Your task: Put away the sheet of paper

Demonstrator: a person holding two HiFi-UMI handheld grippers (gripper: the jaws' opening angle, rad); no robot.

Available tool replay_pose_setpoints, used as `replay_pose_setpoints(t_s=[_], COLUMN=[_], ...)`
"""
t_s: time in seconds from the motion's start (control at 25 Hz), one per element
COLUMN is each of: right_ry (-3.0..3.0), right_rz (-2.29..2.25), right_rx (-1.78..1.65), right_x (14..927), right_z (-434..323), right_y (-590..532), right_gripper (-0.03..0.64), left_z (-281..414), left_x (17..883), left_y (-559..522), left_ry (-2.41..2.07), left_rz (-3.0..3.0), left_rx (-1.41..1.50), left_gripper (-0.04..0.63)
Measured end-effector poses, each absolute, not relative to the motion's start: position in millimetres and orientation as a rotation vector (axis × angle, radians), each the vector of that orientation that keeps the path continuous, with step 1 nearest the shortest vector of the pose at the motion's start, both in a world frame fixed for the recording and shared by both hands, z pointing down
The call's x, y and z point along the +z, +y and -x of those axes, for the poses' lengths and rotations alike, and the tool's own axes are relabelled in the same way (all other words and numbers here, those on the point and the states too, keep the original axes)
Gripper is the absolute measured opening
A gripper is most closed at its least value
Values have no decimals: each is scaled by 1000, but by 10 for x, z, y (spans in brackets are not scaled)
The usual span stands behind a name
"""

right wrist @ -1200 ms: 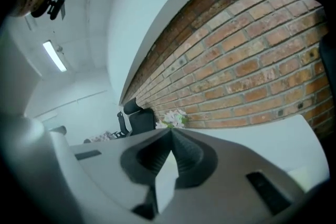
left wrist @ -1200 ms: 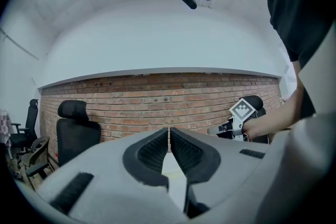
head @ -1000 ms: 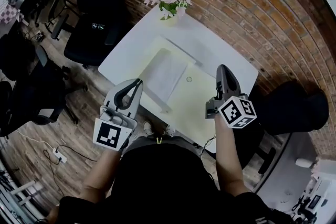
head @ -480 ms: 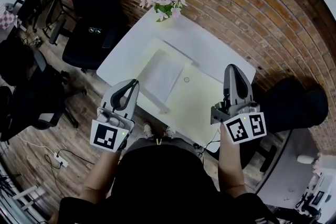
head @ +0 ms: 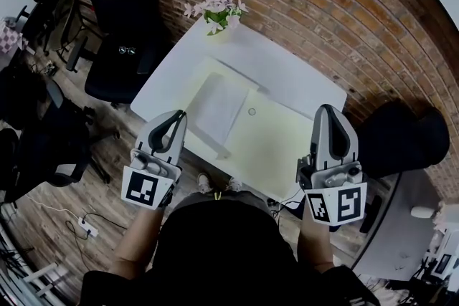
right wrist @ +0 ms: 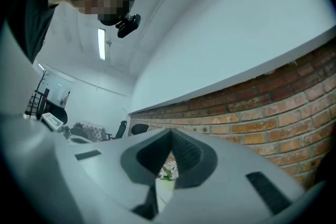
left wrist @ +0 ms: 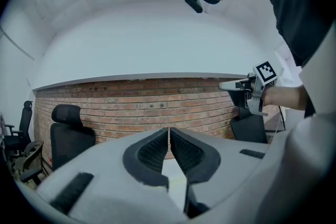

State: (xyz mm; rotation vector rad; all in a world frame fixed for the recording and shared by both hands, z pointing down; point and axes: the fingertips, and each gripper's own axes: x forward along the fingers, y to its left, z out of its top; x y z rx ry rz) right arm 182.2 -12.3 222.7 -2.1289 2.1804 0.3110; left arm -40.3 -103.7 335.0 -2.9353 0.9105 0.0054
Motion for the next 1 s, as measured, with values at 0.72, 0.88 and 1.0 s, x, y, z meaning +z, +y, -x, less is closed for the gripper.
replay_pose_setpoints(t_s=[0.72,0.88,1.0], right_ry=[2083,2090,2104], right_rz=[2290,2274,2265], right_rx=[314,303,315], right_x=[2399,2416,2440], right_z=[-2184,-2197,-2215], right_y=[136,122,118], right_gripper=[14,14,14], left_z=[234,218,165], left_x=[3266,3277,3305], left_y=[-1054,-1040,-1030], left_ry=[885,881,869], left_rz=[2919,2919,2919], left_rx=[22,2,-5], left_gripper=[34,34,34])
